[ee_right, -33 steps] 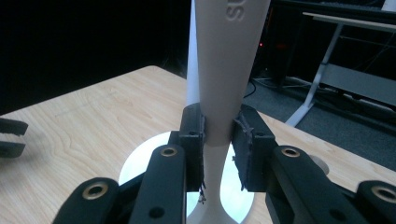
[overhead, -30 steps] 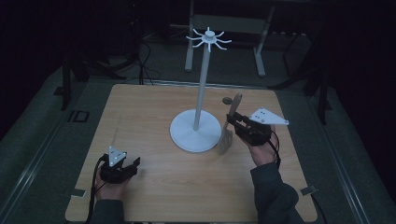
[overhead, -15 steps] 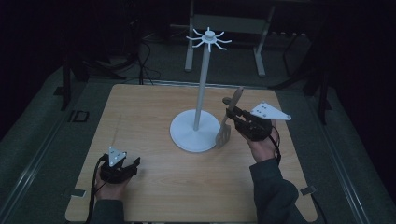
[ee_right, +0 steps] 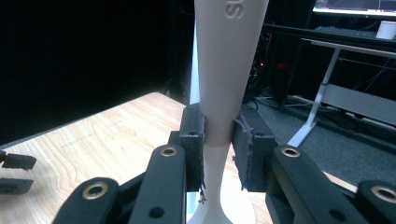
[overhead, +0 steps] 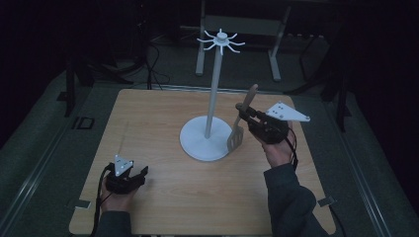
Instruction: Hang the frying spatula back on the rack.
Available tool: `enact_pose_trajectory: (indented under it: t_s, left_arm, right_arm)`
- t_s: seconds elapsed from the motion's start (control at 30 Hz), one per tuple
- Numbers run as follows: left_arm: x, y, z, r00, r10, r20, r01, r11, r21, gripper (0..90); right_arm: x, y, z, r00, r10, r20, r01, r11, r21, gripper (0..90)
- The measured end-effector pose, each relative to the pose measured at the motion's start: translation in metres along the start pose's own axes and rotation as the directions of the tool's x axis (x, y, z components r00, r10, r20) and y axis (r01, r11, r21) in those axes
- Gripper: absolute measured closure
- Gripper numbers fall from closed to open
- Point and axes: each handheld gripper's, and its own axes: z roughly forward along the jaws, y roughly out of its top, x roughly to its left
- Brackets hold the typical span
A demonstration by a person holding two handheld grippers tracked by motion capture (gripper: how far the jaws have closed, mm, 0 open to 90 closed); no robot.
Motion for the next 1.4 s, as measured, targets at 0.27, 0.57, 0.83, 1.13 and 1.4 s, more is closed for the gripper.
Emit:
enact_pose_trajectory:
  t_s: [0.27, 0.57, 0.83, 1.13, 1.4]
  left_arm:
    - [0.000, 0.000, 0.000, 1.0000, -0.001, -0.001, 0.001, 1.0000, -0.002, 40.9]
    - [0.000, 0.000, 0.000, 1.0000, -0.002, 0.000, 0.002, 1.0000, -0.003, 40.8]
    - [0.000, 0.000, 0.000, 1.0000, -0.002, 0.000, 0.002, 1.0000, -0.004, 40.9]
    - [0.000, 0.000, 0.000, 1.0000, -0.002, 0.000, 0.002, 1.0000, -0.003, 40.8]
    - [0.000, 0.000, 0.000, 1.0000, -0.002, 0.001, 0.002, 1.0000, -0.004, 40.8]
  right_arm:
    - [-0.001, 0.011, 0.004, 0.9999, 0.007, -0.014, -0.007, 1.000, -0.006, 74.5]
    - [-0.007, 0.019, 0.008, 0.9995, 0.025, -0.018, -0.025, 1.000, -0.002, 74.5]
    - [-0.010, 0.026, 0.010, 0.9995, 0.027, -0.017, -0.027, 1.000, 0.000, 74.5]
    - [-0.011, 0.033, 0.014, 0.9997, 0.018, -0.015, -0.018, 1.000, -0.002, 74.6]
    - [-0.010, 0.042, 0.020, 0.9997, 0.018, -0.019, -0.018, 1.000, 0.002, 74.5]
